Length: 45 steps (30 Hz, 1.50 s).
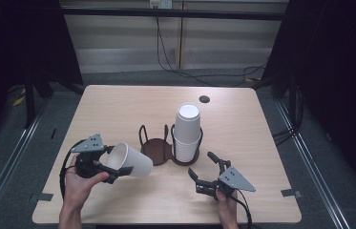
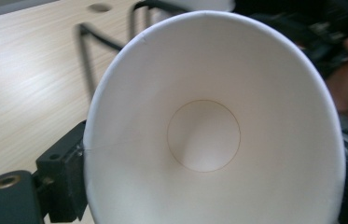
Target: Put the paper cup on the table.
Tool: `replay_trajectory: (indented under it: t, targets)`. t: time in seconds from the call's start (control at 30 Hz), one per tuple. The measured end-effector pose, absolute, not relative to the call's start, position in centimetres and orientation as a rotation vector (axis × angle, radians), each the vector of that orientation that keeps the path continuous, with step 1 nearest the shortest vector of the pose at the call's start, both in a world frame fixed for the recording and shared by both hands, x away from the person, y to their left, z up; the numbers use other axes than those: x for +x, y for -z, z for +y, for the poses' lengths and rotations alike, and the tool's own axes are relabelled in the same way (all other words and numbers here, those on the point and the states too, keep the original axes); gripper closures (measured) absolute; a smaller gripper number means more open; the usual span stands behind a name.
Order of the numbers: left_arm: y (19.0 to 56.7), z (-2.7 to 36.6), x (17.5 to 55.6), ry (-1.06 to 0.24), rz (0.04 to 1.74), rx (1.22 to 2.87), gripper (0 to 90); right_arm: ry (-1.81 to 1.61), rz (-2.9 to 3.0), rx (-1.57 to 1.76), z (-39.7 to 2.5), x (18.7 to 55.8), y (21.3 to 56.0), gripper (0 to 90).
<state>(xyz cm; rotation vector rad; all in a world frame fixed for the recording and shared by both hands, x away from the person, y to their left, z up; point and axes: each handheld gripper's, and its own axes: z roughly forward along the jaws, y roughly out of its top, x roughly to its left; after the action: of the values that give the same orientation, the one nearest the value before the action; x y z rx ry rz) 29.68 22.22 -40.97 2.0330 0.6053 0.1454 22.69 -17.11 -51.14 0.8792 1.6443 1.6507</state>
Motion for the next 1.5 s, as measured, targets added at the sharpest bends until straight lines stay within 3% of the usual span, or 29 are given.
replay_trajectory:
  t: [0.47, 1.07, 1.5]
  targets:
    - [39.1, 25.0, 31.4, -0.267, 0.743, 2.082, 11.0, -1.659, 1.646, 0.881, -17.2, 22.6, 51.1, 13.6]
    - [37.6, 24.2, 37.0, -0.274, 0.85, 2.331, 10.6, -1.672, 1.661, 0.874, -17.3, 22.6, 51.1, 14.0]
    - [38.2, 21.5, 39.9, -0.302, 0.873, 2.497, 10.5, -1.669, 1.654, 0.877, -17.3, 22.6, 51.1, 14.0]
